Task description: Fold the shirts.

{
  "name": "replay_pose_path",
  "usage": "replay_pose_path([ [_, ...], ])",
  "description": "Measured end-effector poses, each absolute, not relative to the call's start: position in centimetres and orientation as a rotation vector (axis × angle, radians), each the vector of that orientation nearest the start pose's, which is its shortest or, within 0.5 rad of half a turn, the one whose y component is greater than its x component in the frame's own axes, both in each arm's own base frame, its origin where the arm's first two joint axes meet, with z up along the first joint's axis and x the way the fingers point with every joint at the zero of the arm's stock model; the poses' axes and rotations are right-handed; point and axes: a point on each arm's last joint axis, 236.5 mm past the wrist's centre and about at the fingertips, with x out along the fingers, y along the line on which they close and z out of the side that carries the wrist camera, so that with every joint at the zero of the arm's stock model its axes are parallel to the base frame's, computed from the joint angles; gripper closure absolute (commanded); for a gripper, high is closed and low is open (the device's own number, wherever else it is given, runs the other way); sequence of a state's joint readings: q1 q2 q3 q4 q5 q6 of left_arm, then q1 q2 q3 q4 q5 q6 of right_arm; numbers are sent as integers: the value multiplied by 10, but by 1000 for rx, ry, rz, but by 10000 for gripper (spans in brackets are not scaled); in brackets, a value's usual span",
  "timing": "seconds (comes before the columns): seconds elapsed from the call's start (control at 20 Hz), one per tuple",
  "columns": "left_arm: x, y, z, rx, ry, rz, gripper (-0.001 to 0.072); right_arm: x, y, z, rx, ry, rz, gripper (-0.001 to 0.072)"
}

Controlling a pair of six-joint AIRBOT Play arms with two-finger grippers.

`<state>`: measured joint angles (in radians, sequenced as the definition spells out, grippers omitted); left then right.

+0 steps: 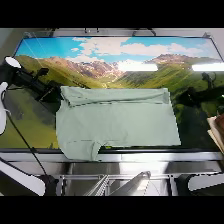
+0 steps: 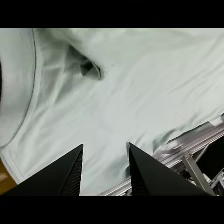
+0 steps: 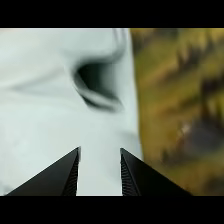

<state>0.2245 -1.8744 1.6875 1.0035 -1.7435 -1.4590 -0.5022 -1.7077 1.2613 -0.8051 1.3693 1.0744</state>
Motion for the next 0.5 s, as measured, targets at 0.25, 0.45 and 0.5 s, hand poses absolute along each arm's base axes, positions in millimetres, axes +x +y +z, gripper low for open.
replay_pose_path([
  [0.25, 333, -38, -29, -647, 1719, -368, 408, 292, -50, -84, 786, 1540, 267, 415],
  [0.45, 276, -32, -46, -752, 1738, -299, 408, 245, -34, -109, 815, 1573, 251, 415],
  [0.5, 265, -32, -49, -777, 1744, -287, 409, 241, -26, -112, 834, 1566, 263, 415],
])
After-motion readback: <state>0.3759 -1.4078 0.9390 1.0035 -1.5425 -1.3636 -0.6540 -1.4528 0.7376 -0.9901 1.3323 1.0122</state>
